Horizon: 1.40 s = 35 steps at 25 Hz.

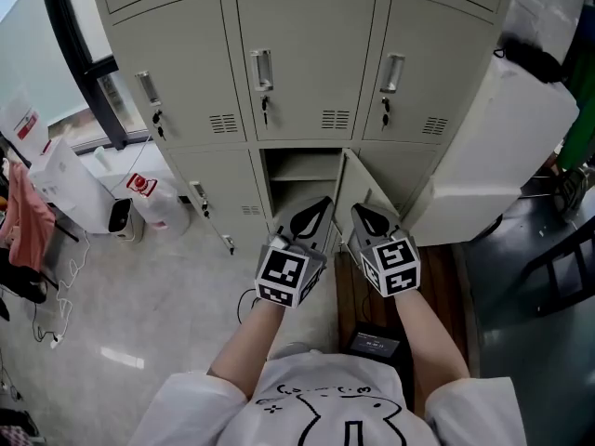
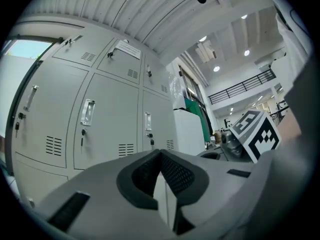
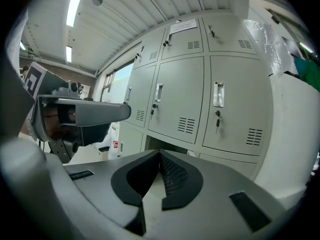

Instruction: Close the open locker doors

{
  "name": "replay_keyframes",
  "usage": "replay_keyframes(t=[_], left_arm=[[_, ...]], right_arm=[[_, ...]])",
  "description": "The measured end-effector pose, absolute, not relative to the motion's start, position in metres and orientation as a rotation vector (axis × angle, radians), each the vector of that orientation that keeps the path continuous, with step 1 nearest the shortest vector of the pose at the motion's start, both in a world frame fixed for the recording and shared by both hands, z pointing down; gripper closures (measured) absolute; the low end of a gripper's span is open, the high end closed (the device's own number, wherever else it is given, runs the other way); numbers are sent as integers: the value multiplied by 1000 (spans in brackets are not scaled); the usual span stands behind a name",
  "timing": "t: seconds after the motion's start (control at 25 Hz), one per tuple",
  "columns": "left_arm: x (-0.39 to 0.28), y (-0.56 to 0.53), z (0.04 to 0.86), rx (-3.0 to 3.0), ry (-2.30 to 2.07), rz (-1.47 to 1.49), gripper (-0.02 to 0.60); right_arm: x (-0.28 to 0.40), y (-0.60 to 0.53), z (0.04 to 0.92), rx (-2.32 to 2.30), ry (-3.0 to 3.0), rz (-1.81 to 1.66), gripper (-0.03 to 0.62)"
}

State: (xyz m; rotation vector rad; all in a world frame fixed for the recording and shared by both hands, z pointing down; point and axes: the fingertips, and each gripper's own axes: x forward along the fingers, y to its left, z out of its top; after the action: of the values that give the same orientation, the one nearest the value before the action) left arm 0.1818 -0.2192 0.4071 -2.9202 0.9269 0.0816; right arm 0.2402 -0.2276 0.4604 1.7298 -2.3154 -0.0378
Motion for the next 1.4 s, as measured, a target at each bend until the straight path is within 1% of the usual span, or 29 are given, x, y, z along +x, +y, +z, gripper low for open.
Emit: replay_keyframes(t=[0.4, 0.44, 0.52, 0.56, 0.6, 0.8, 1.16, 1.4], left_arm=[[242, -215, 421, -2999, 747, 46, 561], [247, -215, 423, -3005, 738, 47, 561], [255, -216, 426, -3012, 726, 46, 561], [259, -216, 428, -3016, 720, 43, 561], [262, -215, 429, -3021, 714, 37, 561], [270, -218, 435, -3036, 696, -7, 561], [268, -228, 445, -3039, 705, -38, 561], [265, -230, 447, -3033, 710, -49, 561]], right_arm=[[310, -213, 481, 1860, -2191, 89, 573], [316, -212, 483, 1864, -2186, 109, 556], [325, -210, 490, 1862, -2174, 138, 501], [330, -209, 493, 1858, -2166, 146, 483], [334, -209, 497, 1853, -2157, 153, 480], [354, -207, 512, 1816, -2144, 205, 480], [366, -208, 535, 1740, -2137, 258, 480], [366, -207, 549, 1699, -2141, 285, 503]])
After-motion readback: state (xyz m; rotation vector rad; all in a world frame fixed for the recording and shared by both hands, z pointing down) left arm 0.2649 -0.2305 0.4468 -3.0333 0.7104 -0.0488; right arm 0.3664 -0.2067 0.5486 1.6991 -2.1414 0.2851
